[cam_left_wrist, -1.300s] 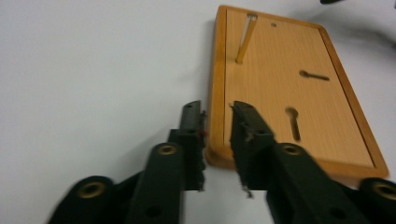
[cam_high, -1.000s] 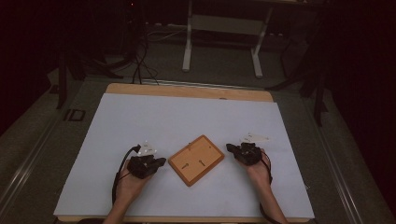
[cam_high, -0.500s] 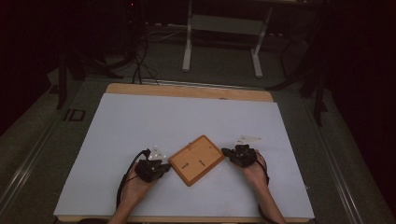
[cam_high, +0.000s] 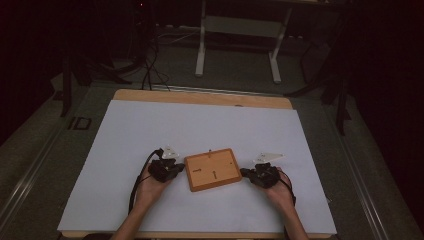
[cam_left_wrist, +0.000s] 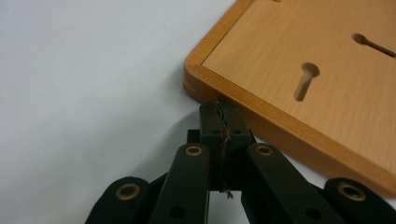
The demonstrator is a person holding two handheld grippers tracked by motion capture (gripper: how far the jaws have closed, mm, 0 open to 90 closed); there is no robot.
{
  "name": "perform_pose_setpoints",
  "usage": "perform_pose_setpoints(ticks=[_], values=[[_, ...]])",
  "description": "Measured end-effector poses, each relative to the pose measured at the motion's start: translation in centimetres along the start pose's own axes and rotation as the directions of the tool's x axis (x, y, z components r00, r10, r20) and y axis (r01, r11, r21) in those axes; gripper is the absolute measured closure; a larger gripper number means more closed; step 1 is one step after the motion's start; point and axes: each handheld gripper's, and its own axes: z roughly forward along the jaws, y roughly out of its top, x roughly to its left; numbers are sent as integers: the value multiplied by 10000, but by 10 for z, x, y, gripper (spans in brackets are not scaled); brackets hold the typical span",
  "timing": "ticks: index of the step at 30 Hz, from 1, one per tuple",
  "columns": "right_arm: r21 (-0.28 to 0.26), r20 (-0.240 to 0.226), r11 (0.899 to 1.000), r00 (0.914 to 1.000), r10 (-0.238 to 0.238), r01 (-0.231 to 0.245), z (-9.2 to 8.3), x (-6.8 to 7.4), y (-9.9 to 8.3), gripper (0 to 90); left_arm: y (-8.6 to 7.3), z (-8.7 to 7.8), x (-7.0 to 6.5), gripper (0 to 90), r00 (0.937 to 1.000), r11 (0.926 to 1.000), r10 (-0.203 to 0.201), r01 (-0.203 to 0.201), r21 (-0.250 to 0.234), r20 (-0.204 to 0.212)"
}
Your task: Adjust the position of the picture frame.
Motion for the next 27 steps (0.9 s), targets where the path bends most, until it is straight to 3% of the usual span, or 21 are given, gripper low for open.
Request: perform_pose_setpoints(ticks=[6, 8, 11, 21, 27], values=[[114, -227, 9998, 9996, -158, 160, -3, 6, -3, 900, 8, 8, 10, 900, 9998, 9997, -201, 200, -132, -52], [397, -466, 9974, 9972, -584, 603, -3, 15, -5, 900, 10, 10, 12, 900, 9997, 9996, -225, 224, -156, -69], [436, -421, 9961, 9963, -750, 768, -3, 20, -5, 900, 10, 11, 14, 900, 9997, 9996, -236, 235, -175, -54], [359, -610, 9967, 9957, -701, 724, -3, 19, -6, 900, 9, 9, 11, 900, 9998, 9998, -201, 201, -94, -52], [190, -458, 9979, 9971, -609, 619, 0, 15, -4, 900, 0, -3, 0, 900, 9998, 9997, -57, 52, 252, 214]])
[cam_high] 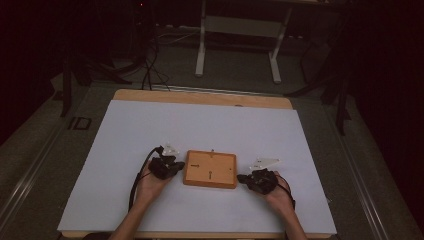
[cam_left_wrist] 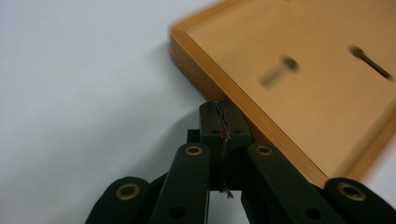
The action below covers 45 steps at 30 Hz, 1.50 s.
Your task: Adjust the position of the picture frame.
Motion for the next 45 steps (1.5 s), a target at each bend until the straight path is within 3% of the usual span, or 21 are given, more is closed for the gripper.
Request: perform_pose_setpoints(ticks=[3, 13, 19, 23, 35, 45], values=[[-37, 119, 10000, 9999, 33, -33, 1, 0, 0, 900, -6, -8, -8, 900, 9995, 9992, 285, -289, 271, 121], [-257, 509, 9994, 9985, 224, -211, 6, -6, 4, 900, -14, -15, -19, 900, 9994, 9988, 286, -293, 382, 193], [-322, 652, 9990, 9973, 340, -320, 7, -10, 5, 900, -17, -16, -27, 900, 9982, 9976, 530, -542, 441, 269], [-341, 623, 9987, 9972, 412, -392, 7, -12, 5, 900, -17, -16, -24, 900, 9975, 9976, 534, -553, 419, 459], [-246, 701, 9994, 9972, 261, -244, 6, -9, 5, 900, -15, -13, -19, 890, 9988, 9991, 369, -375, 182, 330], [-338, 809, 9992, 9965, 226, -199, 7, -10, 5, 886, -11, -14, -9, 737, 9994, 9989, 321, -323, -333, -91]])
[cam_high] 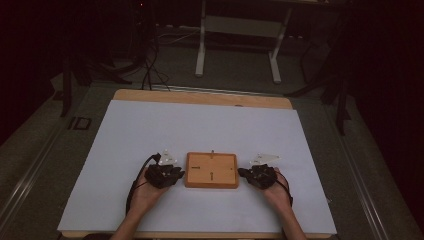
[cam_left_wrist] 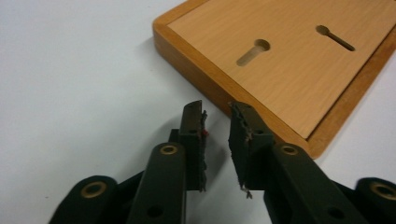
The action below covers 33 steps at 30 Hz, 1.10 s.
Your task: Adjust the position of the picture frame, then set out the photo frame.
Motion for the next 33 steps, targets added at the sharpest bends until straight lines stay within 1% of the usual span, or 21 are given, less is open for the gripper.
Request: perform_pose_setpoints(ticks=[1, 5, 7, 9, 11, 13, 15, 18, 21, 23, 28, 33], values=[[-3, 14, 10000, 10000, 7, -7, 0, 0, 0, 881, 0, 0, 1, 724, 10000, 10000, -18, 19, -62, 59], [-30, 62, 10000, 10000, 7, -7, 0, 0, 0, 865, 0, -1, 3, 701, 10000, 9998, -93, 93, -151, 30], [-171, 96, 9998, 9999, 65, -63, -2, -1, 1, 833, 0, -1, 4, 673, 9999, 9996, -127, 129, -267, 66], [-274, 107, 9996, 9999, 98, -95, -3, -2, 2, 825, 0, -2, 5, 656, 9998, 9992, -135, 140, -367, 146], [-350, 136, 9993, 9998, 152, -147, -4, -2, 4, 812, 1, -3, 5, 644, 9998, 9989, -125, 131, -446, 152], [-377, 202, 9993, 9998, 40, -32, -4, -1, 5, 797, 1, -4, 5, 630, 9998, 9981, -76, 85, -607, 159], [-426, 174, 9991, 9998, 44, -36, -4, 1, 6, 792, 2, -5, 4, 619, 9998, 9972, -24, 39, -748, 208], [-460, 178, 9989, 9998, 24, -16, -5, 2, 6, 785, 3, -6, 3, 614, 9996, 9958, -5, 30, -913, 272], [-551, 118, 9985, 9999, 15, -8, -7, 3, 7, 775, 6, -7, 0, 610, 9995, 9947, 113, -81, -1029, 300], [-607, 90, 9982, 10000, 15, -9, -8, 5, 7, 773, 8, -7, -1, 609, 9990, 9927, 95, -41, -1208, 441], [-694, 90, 9976, 10000, -37, 43, -10, 7, 9, 763, 15, -6, -3, 600, 9980, 9914, 237, -160, -1296, 578], [-748, 7, 9971, 9999, -108, 108, -12, 10, 9, 744, 23, -3, -3, 600, 9971, 9900, 256, -153, -1402, 717]])
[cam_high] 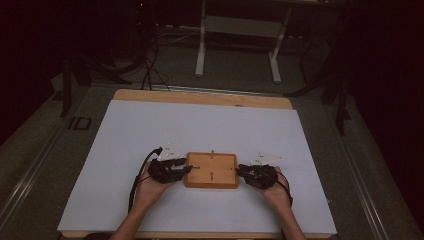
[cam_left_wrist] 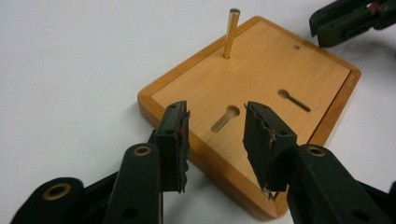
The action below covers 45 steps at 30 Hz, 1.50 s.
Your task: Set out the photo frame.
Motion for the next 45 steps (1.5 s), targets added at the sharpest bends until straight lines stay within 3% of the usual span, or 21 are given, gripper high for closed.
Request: perform_pose_setpoints(ticks=[12, 17, 26, 37, 45], values=[[-13, -212, 9997, 9995, -226, 225, -3, 7, 1, 702, 13, 20, 0, 595, 9985, 9991, 375, -383, 203, 392], [10, -264, 9995, 9991, -327, 327, -4, 9, 1, 695, 21, 28, 2, 615, 9977, 9995, 300, -305, 77, 607], [28, -302, 9995, 9990, -323, 324, -6, 9, 0, 681, 37, 48, -2, 676, 9953, 9984, 557, -565, 78, 789], [41, -276, 9995, 9991, -319, 320, -7, 8, -1, 674, 45, 70, 1, 748, 9962, 9993, 316, -332, 192, 814], [95, -286, 9994, 9990, -340, 342, -6, 7, -1, 671, 47, 79, 1, 778, 9937, 9994, 252, -277, 214, 1093]])
